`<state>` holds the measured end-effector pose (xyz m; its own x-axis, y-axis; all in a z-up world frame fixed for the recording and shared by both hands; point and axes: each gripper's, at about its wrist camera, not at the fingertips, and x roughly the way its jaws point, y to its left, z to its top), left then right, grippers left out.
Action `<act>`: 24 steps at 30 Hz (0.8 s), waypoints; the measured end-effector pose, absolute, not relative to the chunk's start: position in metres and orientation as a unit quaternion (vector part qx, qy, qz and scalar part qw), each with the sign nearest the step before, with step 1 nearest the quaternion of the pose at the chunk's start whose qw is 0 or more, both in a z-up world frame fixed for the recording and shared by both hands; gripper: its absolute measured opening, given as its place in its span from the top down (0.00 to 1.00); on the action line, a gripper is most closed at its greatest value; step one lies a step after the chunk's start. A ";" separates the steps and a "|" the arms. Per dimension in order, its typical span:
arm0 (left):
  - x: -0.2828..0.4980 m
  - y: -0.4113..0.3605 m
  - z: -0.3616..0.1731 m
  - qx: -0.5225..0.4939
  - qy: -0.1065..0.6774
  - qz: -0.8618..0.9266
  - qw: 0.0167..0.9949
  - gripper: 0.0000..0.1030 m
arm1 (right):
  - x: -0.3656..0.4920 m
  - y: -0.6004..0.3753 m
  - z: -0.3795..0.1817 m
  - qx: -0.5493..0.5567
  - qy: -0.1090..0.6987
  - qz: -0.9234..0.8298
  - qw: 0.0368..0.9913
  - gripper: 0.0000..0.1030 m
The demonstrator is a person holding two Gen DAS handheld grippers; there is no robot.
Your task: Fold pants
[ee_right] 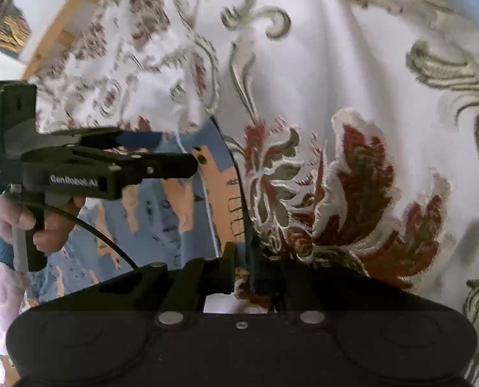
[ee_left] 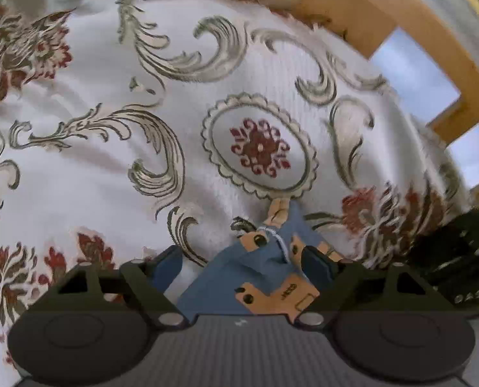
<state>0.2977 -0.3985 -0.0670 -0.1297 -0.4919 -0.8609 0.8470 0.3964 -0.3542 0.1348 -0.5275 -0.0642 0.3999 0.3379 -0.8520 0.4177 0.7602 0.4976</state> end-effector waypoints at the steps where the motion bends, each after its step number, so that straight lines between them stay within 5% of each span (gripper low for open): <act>1: 0.301 -0.394 -0.062 0.150 0.539 -0.524 0.642 0.18 | 0.131 -0.528 -0.060 0.344 0.539 -0.024 0.768 0.93; 9: 0.304 -0.351 -0.032 0.088 0.536 -0.530 0.651 0.18 | 0.127 -0.505 -0.025 0.310 0.486 -0.021 0.817 0.94; 16: 0.298 -0.292 -0.021 0.007 0.542 -0.543 0.641 0.18 | 0.139 -0.406 0.015 0.124 0.447 0.041 0.885 0.94; 24: 0.303 -0.186 -0.037 -0.079 0.549 -0.514 0.654 0.15 | 0.140 -0.255 -0.008 -0.125 0.413 0.119 0.894 0.94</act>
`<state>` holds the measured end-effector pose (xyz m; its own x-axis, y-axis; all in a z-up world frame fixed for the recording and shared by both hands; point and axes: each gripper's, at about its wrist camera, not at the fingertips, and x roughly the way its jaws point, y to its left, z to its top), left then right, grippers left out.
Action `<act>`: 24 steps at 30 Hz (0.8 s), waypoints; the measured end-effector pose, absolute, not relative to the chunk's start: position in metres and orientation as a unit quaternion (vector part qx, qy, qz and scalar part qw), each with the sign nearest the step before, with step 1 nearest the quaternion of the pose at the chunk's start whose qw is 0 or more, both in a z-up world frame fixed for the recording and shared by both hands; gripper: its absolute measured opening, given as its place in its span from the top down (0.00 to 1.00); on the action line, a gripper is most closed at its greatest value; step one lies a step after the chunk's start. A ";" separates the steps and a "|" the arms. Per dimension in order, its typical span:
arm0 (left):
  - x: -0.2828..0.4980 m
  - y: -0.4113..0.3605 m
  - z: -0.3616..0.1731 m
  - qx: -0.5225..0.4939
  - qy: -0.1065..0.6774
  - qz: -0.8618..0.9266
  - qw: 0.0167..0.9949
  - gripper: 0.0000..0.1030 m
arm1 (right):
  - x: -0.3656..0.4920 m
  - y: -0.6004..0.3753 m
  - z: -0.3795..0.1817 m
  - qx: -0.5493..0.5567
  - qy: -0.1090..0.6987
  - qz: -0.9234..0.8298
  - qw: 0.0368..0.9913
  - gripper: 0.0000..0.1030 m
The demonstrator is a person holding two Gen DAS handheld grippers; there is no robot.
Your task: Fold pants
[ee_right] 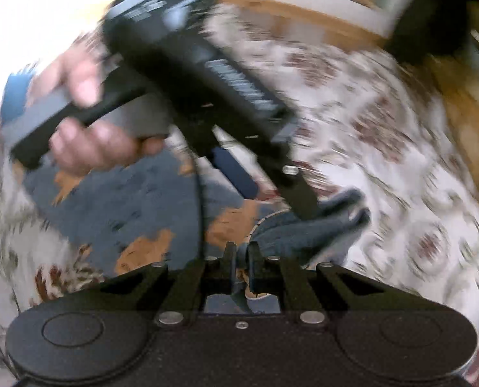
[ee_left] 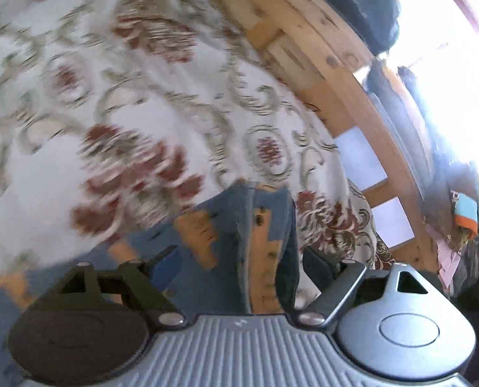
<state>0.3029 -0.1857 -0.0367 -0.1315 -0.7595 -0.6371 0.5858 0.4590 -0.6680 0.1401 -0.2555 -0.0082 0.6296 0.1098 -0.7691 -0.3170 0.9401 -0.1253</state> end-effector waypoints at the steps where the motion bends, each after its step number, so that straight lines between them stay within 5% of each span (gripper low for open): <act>1: 0.303 -0.172 -0.045 -0.092 0.553 -0.509 0.653 0.15 | 0.137 -0.241 -0.016 -0.140 0.413 0.126 0.891 0.94; 11: 0.313 -0.096 -0.122 -0.225 0.565 -0.462 0.646 0.14 | 0.128 -0.192 -0.078 -0.205 0.410 0.102 0.883 0.93; 20: 0.308 -0.129 -0.106 -0.166 0.559 -0.450 0.676 0.20 | 0.114 -0.183 -0.082 -0.237 0.388 0.092 0.886 0.93; 24: 0.310 -0.137 -0.105 -0.157 0.568 -0.446 0.673 0.20 | 0.104 -0.185 -0.075 -0.234 0.375 0.078 0.894 0.74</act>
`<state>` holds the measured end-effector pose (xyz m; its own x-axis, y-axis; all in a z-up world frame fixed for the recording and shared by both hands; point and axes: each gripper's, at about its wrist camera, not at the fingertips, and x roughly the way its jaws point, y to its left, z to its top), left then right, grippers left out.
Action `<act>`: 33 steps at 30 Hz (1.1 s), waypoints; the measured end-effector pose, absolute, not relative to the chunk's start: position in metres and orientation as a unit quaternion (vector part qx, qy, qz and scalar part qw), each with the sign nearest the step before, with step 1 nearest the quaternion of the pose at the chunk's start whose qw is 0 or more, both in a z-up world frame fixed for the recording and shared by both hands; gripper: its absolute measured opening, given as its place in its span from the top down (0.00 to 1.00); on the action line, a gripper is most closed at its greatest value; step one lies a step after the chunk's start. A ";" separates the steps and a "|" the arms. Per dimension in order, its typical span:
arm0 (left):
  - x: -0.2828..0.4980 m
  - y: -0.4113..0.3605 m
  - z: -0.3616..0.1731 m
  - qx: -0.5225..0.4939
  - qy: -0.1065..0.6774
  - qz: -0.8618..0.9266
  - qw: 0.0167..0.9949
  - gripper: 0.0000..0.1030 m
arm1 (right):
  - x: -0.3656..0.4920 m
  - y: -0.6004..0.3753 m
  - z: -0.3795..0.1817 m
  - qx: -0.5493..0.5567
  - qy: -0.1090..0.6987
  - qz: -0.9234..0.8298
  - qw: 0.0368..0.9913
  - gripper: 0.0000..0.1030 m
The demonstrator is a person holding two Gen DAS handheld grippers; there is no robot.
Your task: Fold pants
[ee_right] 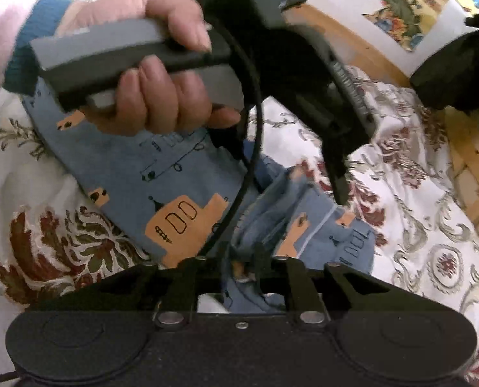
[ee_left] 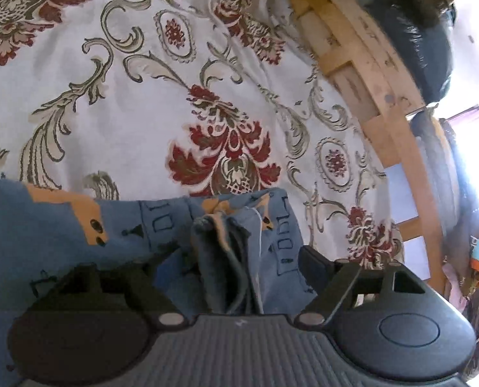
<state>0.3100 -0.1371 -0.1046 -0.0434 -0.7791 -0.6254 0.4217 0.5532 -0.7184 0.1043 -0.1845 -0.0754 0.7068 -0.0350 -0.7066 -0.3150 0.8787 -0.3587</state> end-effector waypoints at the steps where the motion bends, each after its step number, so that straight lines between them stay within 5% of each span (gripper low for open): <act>1: 0.311 -0.139 -0.105 -0.155 0.571 -0.445 0.672 0.20 | 0.101 -0.186 -0.073 -0.227 0.373 0.070 0.897 0.61; 4: 0.314 -0.140 -0.108 -0.153 0.580 -0.442 0.667 0.20 | 0.095 -0.190 -0.070 -0.208 0.373 0.048 0.903 0.43; 11: 0.318 -0.144 -0.112 -0.149 0.595 -0.430 0.663 0.27 | 0.107 -0.188 -0.083 -0.217 0.377 0.031 0.900 0.42; 13: 0.318 -0.146 -0.112 -0.141 0.598 -0.421 0.667 0.37 | 0.114 -0.188 -0.089 -0.214 0.383 0.034 0.898 0.45; 15: 0.320 -0.148 -0.112 -0.131 0.607 -0.409 0.669 0.58 | 0.116 -0.186 -0.092 -0.218 0.385 0.033 0.896 0.51; 18: 0.323 -0.148 -0.115 -0.126 0.621 -0.392 0.667 0.74 | 0.117 -0.185 -0.097 -0.222 0.389 0.036 0.893 0.83; 20: 0.324 -0.149 -0.116 -0.132 0.631 -0.389 0.658 0.83 | 0.116 -0.186 -0.097 -0.219 0.388 0.037 0.895 0.85; 33: 0.300 -0.122 -0.073 -0.107 0.608 -0.398 0.679 0.91 | 0.088 -0.168 -0.054 -0.220 0.350 0.072 0.908 0.88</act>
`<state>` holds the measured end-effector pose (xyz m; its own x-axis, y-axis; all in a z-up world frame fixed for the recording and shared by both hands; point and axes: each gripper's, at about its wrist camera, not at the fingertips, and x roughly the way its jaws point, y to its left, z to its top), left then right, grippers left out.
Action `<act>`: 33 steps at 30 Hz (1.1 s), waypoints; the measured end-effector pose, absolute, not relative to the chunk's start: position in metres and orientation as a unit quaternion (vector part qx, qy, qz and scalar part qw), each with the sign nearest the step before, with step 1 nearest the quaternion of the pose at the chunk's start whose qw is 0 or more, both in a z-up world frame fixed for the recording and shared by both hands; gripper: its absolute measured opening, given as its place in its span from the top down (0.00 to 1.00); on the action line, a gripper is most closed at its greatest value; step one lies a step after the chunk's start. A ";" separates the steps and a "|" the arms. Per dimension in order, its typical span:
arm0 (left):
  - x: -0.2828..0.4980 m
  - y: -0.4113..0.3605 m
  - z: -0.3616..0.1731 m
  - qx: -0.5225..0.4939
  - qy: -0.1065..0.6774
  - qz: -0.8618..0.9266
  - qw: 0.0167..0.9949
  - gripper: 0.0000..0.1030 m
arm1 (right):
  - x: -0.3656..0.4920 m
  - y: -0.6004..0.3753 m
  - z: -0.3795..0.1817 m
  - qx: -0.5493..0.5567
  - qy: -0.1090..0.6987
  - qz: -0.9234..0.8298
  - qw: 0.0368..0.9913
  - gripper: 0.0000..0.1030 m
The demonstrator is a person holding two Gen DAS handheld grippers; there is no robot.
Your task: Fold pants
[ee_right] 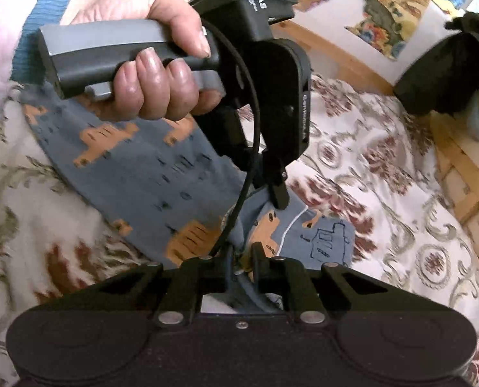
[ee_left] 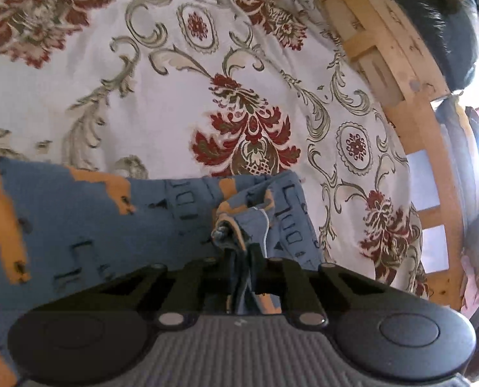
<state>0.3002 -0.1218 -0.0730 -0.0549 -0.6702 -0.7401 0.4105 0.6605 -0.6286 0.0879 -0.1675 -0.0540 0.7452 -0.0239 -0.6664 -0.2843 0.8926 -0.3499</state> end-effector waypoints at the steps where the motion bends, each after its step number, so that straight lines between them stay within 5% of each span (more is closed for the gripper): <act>1: 0.299 -0.115 -0.068 -0.102 0.604 -0.397 0.684 0.91 | 0.088 -0.163 -0.053 -0.219 0.348 0.079 0.908 0.88; 33: 0.313 0.046 -0.093 -0.132 0.585 -0.338 0.725 0.90 | 0.124 -0.033 -0.082 -0.243 0.361 0.200 0.878 0.88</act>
<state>0.3131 0.0460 -0.0928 0.0862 -0.6442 -0.7600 0.3357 0.7370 -0.5866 0.1239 -0.0332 -0.0817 0.6592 0.1749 -0.7313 -0.5265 0.8017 -0.2829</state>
